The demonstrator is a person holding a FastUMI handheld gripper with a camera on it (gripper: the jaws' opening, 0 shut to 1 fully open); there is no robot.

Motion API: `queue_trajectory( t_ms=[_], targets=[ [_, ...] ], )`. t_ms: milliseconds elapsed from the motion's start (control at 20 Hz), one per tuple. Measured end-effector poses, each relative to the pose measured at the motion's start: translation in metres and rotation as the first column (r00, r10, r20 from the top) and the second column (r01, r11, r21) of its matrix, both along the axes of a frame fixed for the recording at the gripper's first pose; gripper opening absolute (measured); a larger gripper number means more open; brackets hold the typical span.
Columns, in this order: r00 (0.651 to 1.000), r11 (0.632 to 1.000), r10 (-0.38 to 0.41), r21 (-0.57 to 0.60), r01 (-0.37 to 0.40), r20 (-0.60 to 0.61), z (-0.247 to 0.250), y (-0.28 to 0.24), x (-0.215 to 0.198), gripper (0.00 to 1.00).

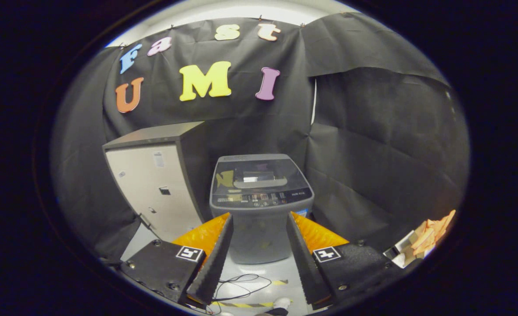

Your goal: Put the clothes into the washing machine and then close the washing machine lid.

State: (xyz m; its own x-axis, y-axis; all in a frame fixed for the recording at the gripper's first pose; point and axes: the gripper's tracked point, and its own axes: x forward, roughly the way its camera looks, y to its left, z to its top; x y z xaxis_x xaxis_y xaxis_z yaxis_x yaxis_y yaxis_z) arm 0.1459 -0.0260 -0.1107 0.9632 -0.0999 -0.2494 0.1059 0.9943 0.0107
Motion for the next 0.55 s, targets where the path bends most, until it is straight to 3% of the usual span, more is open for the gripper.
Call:
queue_trajectory(
  t_ms=[300, 550],
  targets=[
    [0.997, 0.999, 0.023, -0.051, -0.019, 0.078, 0.035, 0.007, -0.086, 0.79],
    [0.987, 0.997, 0.051, -0.057, -0.043, 0.151, 0.062, 0.020, -0.118, 0.79]
  ],
)
